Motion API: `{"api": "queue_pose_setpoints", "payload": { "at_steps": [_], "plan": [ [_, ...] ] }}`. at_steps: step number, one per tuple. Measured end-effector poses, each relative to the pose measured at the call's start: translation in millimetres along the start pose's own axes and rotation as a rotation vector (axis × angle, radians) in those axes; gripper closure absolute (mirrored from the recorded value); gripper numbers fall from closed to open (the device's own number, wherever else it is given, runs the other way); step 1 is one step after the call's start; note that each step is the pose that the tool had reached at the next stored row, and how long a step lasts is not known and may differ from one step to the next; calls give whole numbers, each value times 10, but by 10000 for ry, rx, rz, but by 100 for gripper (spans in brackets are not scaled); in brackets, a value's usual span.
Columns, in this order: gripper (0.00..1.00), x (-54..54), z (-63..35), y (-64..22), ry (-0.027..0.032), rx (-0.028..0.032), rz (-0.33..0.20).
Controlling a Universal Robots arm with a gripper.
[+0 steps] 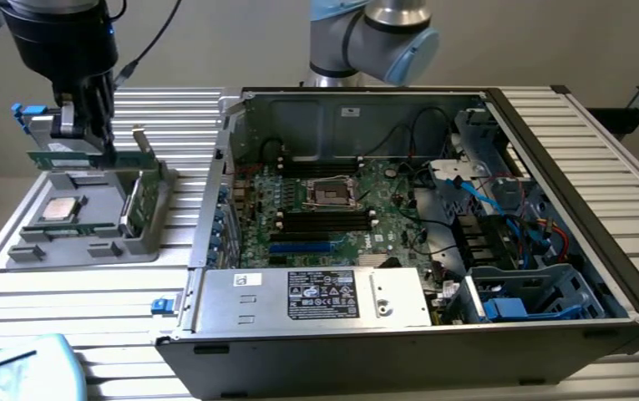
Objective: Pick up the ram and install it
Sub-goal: 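Pick up the ram and move it above insertion slot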
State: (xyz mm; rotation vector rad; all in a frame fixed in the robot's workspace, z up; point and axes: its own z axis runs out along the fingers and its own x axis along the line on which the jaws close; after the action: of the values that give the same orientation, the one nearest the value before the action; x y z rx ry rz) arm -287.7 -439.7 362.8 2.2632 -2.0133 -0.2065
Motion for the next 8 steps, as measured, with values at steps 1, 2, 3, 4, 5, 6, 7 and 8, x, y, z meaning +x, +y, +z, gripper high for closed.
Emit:
{"api": "queue_pose_setpoints", "payload": {
  "at_steps": [1, 2, 3, 4, 5, 6, 7, 8],
  "plan": [
    [86, 4, -18, -16, -8, -60, 0],
    [86, 9, -34, -31, -15, -126, 1],
    [86, 14, -47, -55, -22, -167, 1],
    [86, 19, -58, -87, -28, -182, 1],
    [86, 25, -67, -129, -36, -185, 0],
    [86, 32, -76, -173, -45, -184, -2],
    [86, 38, -87, -219, -57, -183, -4],
    [86, 44, -98, -262, -70, -181, -7]
  ]
}}
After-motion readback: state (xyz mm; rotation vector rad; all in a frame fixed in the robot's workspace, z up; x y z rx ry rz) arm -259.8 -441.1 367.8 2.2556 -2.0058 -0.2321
